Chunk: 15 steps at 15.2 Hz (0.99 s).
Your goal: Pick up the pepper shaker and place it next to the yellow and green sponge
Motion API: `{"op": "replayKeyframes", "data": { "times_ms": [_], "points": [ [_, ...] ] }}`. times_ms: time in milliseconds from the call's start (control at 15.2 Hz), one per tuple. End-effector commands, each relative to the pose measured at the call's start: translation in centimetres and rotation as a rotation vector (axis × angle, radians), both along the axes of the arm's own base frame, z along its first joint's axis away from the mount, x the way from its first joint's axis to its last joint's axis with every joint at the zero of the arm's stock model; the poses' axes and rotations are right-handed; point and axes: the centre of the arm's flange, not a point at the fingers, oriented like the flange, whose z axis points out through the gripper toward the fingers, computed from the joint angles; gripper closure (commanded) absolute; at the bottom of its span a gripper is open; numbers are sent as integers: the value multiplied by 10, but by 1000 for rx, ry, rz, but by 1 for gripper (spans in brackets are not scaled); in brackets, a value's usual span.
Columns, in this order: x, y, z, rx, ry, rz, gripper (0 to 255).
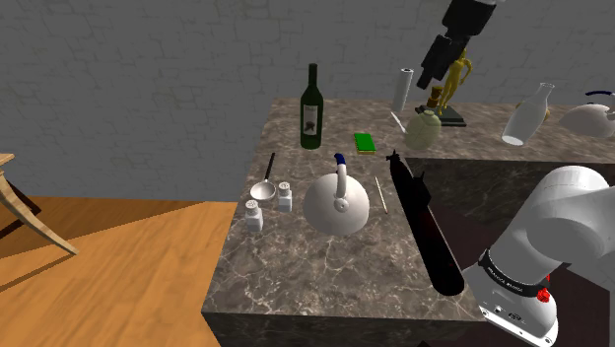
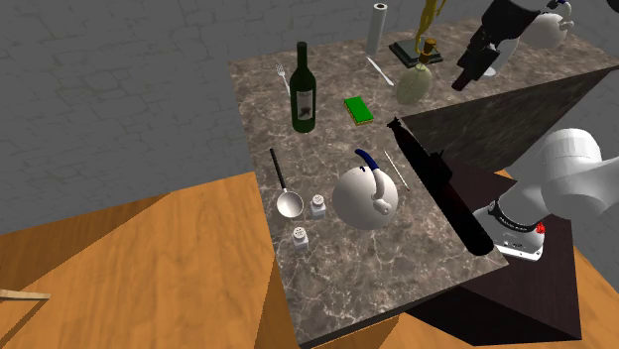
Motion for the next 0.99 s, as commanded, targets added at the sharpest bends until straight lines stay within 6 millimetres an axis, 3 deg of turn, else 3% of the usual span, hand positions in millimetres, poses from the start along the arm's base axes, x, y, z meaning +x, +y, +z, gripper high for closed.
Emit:
{"op": "replayKeyframes", "data": {
  "times_ms": [0, 924],
  "points": [
    [0, 0, 0, 0, 0, 0, 0],
    [94, 144, -84, -13, 82, -18, 0]
  ]
}}
